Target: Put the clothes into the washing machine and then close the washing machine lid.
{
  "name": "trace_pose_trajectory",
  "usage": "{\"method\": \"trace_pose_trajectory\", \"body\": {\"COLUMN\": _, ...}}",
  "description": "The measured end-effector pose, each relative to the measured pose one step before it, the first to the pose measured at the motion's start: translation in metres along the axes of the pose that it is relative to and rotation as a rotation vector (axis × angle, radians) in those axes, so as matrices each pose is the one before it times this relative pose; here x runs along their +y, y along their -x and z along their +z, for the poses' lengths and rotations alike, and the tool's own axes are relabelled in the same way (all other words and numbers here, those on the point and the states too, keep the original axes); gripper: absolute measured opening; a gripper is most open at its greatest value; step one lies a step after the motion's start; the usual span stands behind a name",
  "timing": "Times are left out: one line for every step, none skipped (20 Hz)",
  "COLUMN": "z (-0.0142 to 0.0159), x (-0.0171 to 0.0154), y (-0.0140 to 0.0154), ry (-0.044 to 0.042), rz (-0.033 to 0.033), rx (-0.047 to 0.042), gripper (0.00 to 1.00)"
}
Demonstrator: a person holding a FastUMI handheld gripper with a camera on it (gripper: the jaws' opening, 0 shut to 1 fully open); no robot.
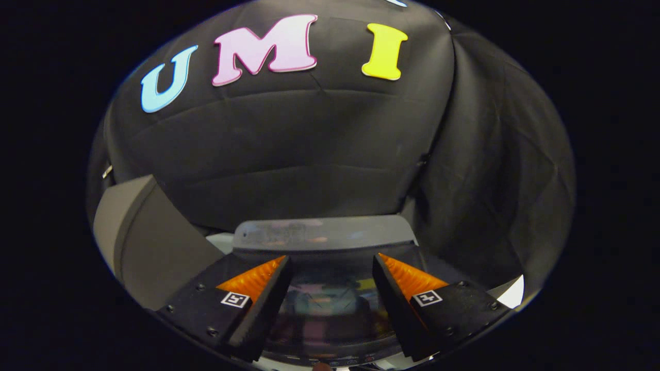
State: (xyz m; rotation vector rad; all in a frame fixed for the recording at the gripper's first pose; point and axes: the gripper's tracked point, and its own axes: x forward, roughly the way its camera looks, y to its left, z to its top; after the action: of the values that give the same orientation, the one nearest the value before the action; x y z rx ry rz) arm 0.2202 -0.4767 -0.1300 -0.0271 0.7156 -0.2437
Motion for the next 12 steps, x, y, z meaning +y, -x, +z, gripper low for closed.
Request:
{"method": "trace_pose_trajectory", "body": {"z": -0.00939, "x": 0.00311, "y": -0.00565, "ry": 0.0098, "rz": 0.00365, "rx": 0.02491, "gripper": 0.99}}
{"method": "trace_pose_trajectory", "body": {"z": -0.01733, "x": 0.00617, "y": -0.00452, "ry": 0.00253, "rz": 0.01521, "rx": 0.02414, "gripper": 0.99}}
{"method": "trace_pose_trajectory", "body": {"z": -0.00901, "x": -0.00018, "y": -0.0017, "ry": 0.00318, "rz": 0.00116, "rx": 0.01283, "gripper": 0.99}}
{"method": "trace_pose_trajectory", "body": {"z": -0.01017, "x": -0.00028, "y": -0.00082, "ry": -0.00086, "rz": -0.00031, "rx": 0.01749, "gripper": 0.99}}
{"method": "trace_pose_trajectory", "body": {"z": -0.00999, "x": 0.00329, "y": -0.00067, "ry": -0.00645, "rz": 0.01056, "rx": 0.01524, "gripper": 0.99}}
{"method": "trace_pose_trajectory", "body": {"z": -0.00723, "x": 0.00135, "y": -0.00125, "ry": -0.00638, "rz": 0.00433, "rx": 0.01166, "gripper": 0.99}}
{"method": "trace_pose_trajectory", "body": {"z": -0.00584, "x": 0.00099, "y": -0.0011, "ry": -0.00039, "rz": -0.00055, "rx": 0.01057, "gripper": 0.99}}
{"method": "trace_pose_trajectory", "body": {"z": -0.0049, "x": 0.0011, "y": -0.00025, "ry": 0.00237, "rz": 0.00191, "rx": 0.00942, "gripper": 0.99}}
{"method": "trace_pose_trajectory", "body": {"z": -0.0028, "x": 0.00131, "y": -0.00048, "ry": 0.00013, "rz": -0.00047, "rx": 0.00431, "gripper": 0.99}}
{"method": "trace_pose_trajectory", "body": {"z": -0.0021, "x": -0.00048, "y": -0.00073, "ry": -0.00074, "rz": -0.00009, "rx": 0.00602, "gripper": 0.99}}
{"method": "trace_pose_trajectory", "body": {"z": -0.00213, "x": 0.00014, "y": -0.00024, "ry": -0.00175, "rz": -0.00034, "rx": 0.00485, "gripper": 0.99}}
{"method": "trace_pose_trajectory", "body": {"z": -0.00333, "x": 0.00065, "y": -0.00047, "ry": 0.00095, "rz": 0.00005, "rx": 0.00465, "gripper": 0.99}}
